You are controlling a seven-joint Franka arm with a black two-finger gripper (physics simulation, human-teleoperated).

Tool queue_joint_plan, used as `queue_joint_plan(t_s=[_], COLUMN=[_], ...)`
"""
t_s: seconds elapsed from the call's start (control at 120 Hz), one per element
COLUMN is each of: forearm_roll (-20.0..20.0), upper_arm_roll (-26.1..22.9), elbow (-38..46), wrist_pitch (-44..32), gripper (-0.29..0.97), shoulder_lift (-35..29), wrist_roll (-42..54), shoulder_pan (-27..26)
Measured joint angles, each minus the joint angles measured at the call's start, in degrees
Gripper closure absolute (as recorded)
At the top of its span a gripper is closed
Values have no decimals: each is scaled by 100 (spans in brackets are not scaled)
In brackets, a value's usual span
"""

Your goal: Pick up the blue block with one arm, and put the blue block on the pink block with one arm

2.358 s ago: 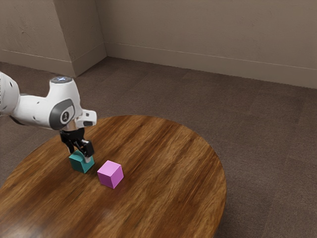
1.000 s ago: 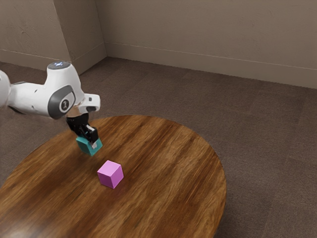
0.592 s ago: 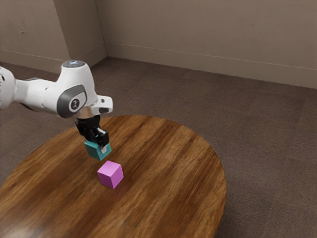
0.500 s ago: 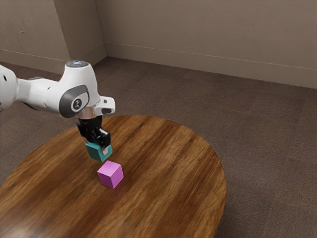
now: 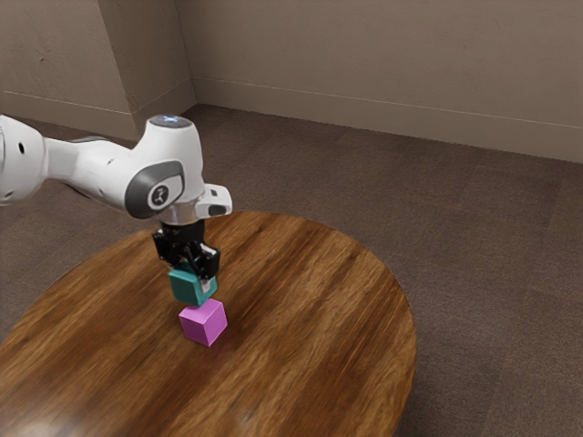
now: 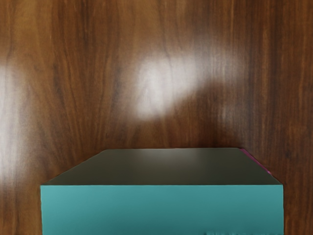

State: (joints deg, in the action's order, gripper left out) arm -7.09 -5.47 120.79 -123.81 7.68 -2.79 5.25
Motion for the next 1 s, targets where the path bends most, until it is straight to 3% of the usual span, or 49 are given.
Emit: queue_joint_plan(t_s=[1.0], forearm_roll=[-494], upper_arm_roll=[-369], elbow=[307], wrist_pitch=[-179], gripper=[37], shoulder_lift=[-150], wrist_roll=[-822], shoulder_pan=[-52])
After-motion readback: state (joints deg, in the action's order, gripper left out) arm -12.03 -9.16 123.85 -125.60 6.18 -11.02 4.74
